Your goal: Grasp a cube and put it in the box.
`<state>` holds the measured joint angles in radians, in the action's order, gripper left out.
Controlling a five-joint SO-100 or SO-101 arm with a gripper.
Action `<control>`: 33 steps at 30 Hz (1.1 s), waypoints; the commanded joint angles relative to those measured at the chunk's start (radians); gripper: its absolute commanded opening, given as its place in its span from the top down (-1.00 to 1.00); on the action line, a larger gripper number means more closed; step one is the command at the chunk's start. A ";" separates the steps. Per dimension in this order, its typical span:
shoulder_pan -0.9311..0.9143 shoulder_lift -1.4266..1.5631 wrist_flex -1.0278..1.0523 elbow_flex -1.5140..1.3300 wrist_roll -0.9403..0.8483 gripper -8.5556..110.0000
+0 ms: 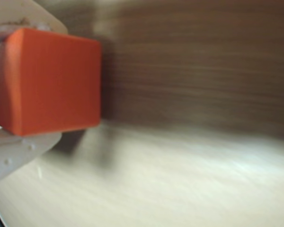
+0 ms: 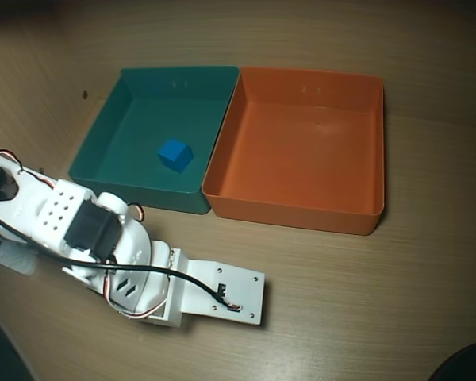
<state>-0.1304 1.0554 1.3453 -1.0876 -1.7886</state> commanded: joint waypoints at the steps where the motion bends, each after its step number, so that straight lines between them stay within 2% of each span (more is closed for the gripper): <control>1: -0.006 0.147 -0.011 0.150 0.005 0.95; 12: 0.058 0.225 -0.009 0.426 0.012 0.95; 23: 0.261 0.210 -0.003 0.673 0.296 0.95; 33: 0.436 0.038 0.000 0.782 0.330 0.95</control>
<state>0.2869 1.1198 1.3484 -0.4065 -1.4650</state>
